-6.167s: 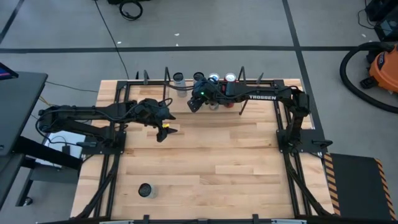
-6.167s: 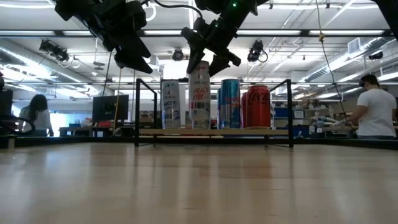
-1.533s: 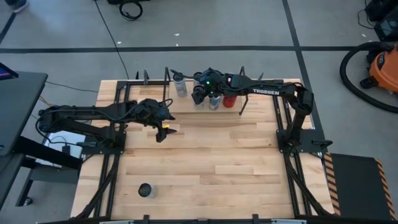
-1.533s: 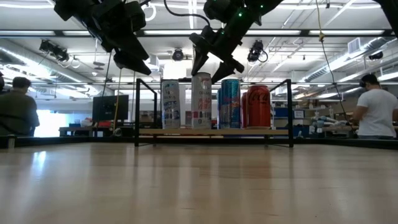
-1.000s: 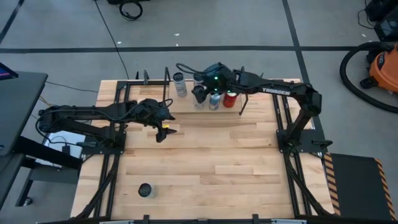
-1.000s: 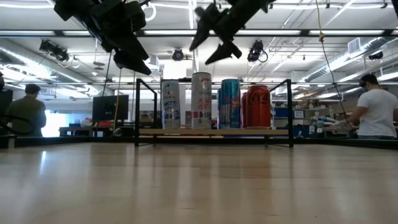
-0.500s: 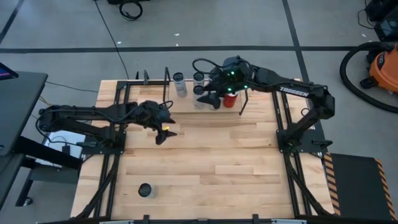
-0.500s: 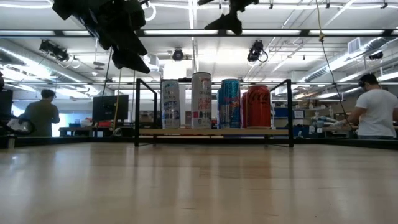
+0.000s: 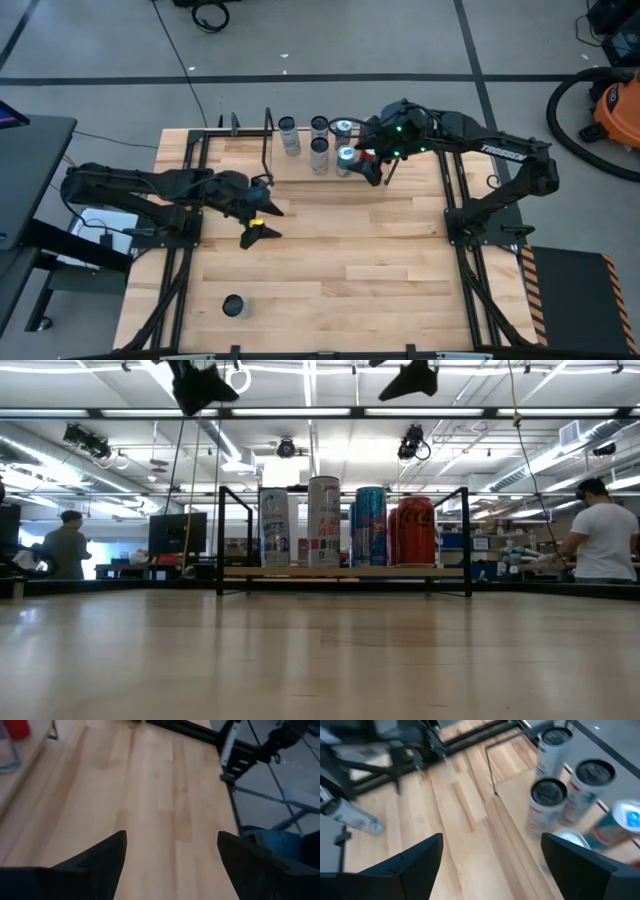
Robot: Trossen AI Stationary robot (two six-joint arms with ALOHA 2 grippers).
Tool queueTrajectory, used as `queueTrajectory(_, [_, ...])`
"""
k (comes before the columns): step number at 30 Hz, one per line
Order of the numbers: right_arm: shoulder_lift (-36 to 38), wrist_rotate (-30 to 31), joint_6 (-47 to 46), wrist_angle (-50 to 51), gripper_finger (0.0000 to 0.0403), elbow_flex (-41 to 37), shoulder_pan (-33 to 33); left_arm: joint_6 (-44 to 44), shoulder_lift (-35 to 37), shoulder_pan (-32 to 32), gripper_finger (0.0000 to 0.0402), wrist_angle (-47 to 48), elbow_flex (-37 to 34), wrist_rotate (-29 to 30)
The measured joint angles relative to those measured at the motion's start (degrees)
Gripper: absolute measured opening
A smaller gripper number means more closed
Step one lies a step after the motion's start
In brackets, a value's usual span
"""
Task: Place canned beverage on shelf
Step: Put the white and blue soda can on the shelf aligned with the other white and blue soda can
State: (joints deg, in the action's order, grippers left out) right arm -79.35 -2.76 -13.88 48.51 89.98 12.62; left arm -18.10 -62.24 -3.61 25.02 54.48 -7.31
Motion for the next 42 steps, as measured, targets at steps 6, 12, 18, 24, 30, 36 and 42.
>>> queueTrajectory(6, [1.59,3.15,-0.04,3.04,0.0346,-0.01,-1.89,-6.05,-0.02,-5.68,0.0314,6.79,5.25,5.53])
queueTrajectory(12, [1.87,3.72,-1.12,3.89,0.0346,-0.01,-3.19,-15.87,-0.02,-11.15,0.0314,8.21,5.72,7.66])
queueTrajectory(18, [1.74,4.97,-1.56,5.95,0.0346,-0.3,-4.34,-23.49,-2.57,-15.71,0.0314,8.18,5.7,10.29])
queueTrajectory(24, [1.74,5.11,-1.58,6.06,0.0346,-0.36,-5.62,-30.33,-6.13,-18.37,0.0314,8.32,5.7,10.29])
queueTrajectory(30, [1.72,5.11,-1.58,6.13,0.0346,-0.38,-7.07,-37.28,-7.26,-20.82,0.0314,9.9,5.7,10.14])
queueTrajectory(36, [1.72,5.11,-1.47,6.23,0.0346,-0.38,-8.17,-45.04,-7.26,-23.49,0.0314,10.36,5.7,10.15])
queueTrajectory(42, [1.72,5.12,-1.05,6.44,0.0346,-0.4,-8.96,-54.22,-7.26,-25.95,0.0314,20.27,5.68,10.23])
